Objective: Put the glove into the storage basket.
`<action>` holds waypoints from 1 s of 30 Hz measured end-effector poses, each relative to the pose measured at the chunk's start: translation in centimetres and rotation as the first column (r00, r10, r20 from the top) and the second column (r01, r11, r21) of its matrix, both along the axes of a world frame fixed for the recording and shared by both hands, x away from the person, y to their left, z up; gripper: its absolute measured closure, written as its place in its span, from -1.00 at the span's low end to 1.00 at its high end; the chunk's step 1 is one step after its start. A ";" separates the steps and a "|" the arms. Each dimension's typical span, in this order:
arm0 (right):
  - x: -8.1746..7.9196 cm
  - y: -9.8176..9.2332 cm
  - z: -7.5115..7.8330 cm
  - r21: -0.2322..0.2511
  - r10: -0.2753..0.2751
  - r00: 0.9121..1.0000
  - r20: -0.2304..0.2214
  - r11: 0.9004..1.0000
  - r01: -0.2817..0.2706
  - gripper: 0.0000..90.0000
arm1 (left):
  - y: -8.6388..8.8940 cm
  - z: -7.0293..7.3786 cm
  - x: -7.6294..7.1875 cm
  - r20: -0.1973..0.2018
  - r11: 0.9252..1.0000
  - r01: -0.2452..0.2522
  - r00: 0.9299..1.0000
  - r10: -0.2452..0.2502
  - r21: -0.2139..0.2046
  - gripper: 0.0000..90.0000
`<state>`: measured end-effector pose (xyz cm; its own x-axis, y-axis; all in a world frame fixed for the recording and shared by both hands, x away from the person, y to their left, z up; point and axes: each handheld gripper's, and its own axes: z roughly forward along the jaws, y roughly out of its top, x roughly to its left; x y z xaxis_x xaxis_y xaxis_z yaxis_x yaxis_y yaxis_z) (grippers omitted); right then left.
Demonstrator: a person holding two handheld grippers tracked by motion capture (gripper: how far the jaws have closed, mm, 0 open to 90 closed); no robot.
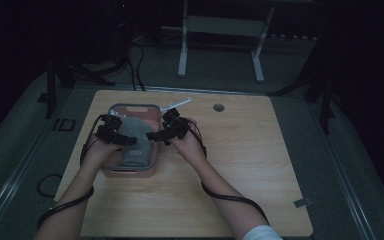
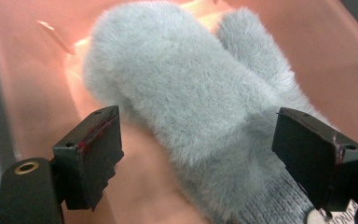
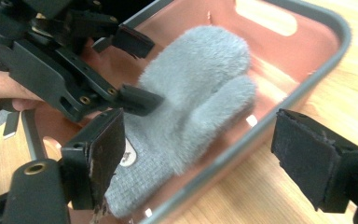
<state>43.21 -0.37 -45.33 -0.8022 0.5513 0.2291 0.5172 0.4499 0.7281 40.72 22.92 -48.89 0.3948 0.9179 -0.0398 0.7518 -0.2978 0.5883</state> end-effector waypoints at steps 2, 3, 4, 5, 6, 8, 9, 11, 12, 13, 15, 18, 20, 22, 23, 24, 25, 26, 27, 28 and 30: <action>-0.1 -0.4 0.0 0.009 0.002 1.000 0.008 1.000 -0.002 -0.62 | 0.2 0.2 -0.5 0.037 1.000 0.001 0.999 0.000 -0.009 -0.64; -0.1 -0.8 0.0 0.004 0.005 1.000 0.022 1.000 -0.006 -0.65 | 0.2 0.3 -0.7 0.051 1.000 -0.002 0.999 0.003 -0.005 -0.66; -0.2 -1.1 0.0 0.002 0.006 1.000 0.029 1.000 -0.007 -0.67 | 0.2 0.3 -1.0 0.080 1.000 -0.001 0.997 0.000 0.006 -0.68; -0.3 -1.5 -0.1 -0.005 0.007 0.999 0.040 1.000 -0.007 -0.67 | 0.2 0.5 -1.5 0.108 1.000 0.001 0.994 -0.001 -0.002 -0.68; -0.4 -2.1 -0.2 -0.011 0.006 0.999 0.048 1.000 -0.006 -0.67 | 0.3 0.6 -1.7 0.123 1.000 -0.004 0.992 0.006 -0.013 -0.72; -0.6 -2.9 -0.3 -0.015 0.007 0.998 0.056 1.000 -0.006 -0.67 | 0.4 0.9 -2.3 0.148 1.000 -0.012 0.989 0.014 -0.019 -0.75; -0.7 -3.2 -0.3 -0.016 0.008 0.998 0.058 1.000 -0.007 -0.67 | 0.4 1.1 -2.6 0.162 1.000 -0.012 0.987 0.015 -0.018 -0.75; -0.9 -3.6 -0.4 -0.017 0.011 0.998 0.063 1.000 -0.010 -0.67 | 0.3 1.4 -3.2 0.185 1.000 -0.004 0.983 0.008 -0.020 -0.75; -1.2 -4.3 -0.4 -0.025 0.021 0.997 0.076 0.999 -0.019 -0.67 | 0.2 1.6 -3.6 0.198 1.000 0.002 0.980 0.002 -0.024 -0.75; -1.3 -4.6 -0.4 -0.030 0.026 0.996 0.081 0.999 -0.024 -0.67 | 0.0 1.8 -3.9 0.211 1.000 0.009 0.978 -0.003 -0.025 -0.75; -1.7 -5.4 -0.5 -0.028 0.031 0.995 0.093 0.999 -0.029 -0.67 | -0.3 2.1 -4.5 0.220 0.999 0.031 0.975 -0.024 -0.029 -0.75; -2.1 -6.3 -0.5 -0.024 0.037 0.995 0.096 0.999 -0.035 -0.67 | -1.3 2.5 -5.4 0.242 0.996 0.077 0.968 -0.066 -0.036 -0.75; -2.5 -7.0 -0.5 -0.023 0.048 0.994 0.103 0.999 -0.046 -0.67 | -2.2 2.9 -6.0 0.257 0.993 0.110 0.962 -0.094 -0.048 -0.75; -2.8 -7.5 -0.6 -0.025 0.055 0.993 0.104 0.998 -0.053 -0.67 | -2.9 3.1 -6.5 0.267 0.988 0.141 0.956 -0.120 -0.060 -0.74; -3.0 -7.8 -0.7 -0.025 0.060 0.993 0.104 0.998 -0.057 -0.67 | -3.5 3.2 -6.8 0.273 0.985 0.161 0.952 -0.137 -0.065 -0.74; -3.2 -8.2 -0.8 -0.026 0.064 0.992 0.107 0.998 -0.061 -0.67 | -3.8 3.3 -6.9 0.278 0.983 0.171 0.949 -0.146 -0.068 -0.74; -3.3 -8.5 -0.8 -0.027 0.065 0.992 0.108 0.998 -0.063 -0.67 | -4.3 3.3 -7.2 0.280 0.978 0.193 0.946 -0.163 -0.082 -0.74; -3.5 -8.9 -0.9 -0.023 0.066 0.992 0.106 0.998 -0.064 -0.67 | -4.8 3.4 -7.4 0.282 0.974 0.207 0.944 -0.173 -0.095 -0.74; -3.7 -9.3 -1.0 -0.024 0.068 0.992 0.109 0.998 -0.066 -0.67 | -5.2 3.4 -7.5 0.284 0.971 0.218 0.941 -0.184 -0.093 -0.74; -3.8 -9.6 -1.1 -0.023 0.070 0.992 0.109 0.997 -0.068 -0.67 | -5.8 3.4 -7.7 0.289 0.967 0.237 0.936 -0.203 -0.091 -0.74; -4.1 -10.4 -1.3 -0.027 0.072 0.991 0.109 0.997 -0.070 -0.67 | -6.6 3.4 -8.1 0.291 0.958 0.265 0.930 -0.226 -0.105 -0.74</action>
<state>39.07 -10.81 -46.60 -0.8591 0.4963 0.1255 0.4010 0.5000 0.7676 32.66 16.29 -45.51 0.6208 0.7837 -0.0189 0.4696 -0.3524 0.8095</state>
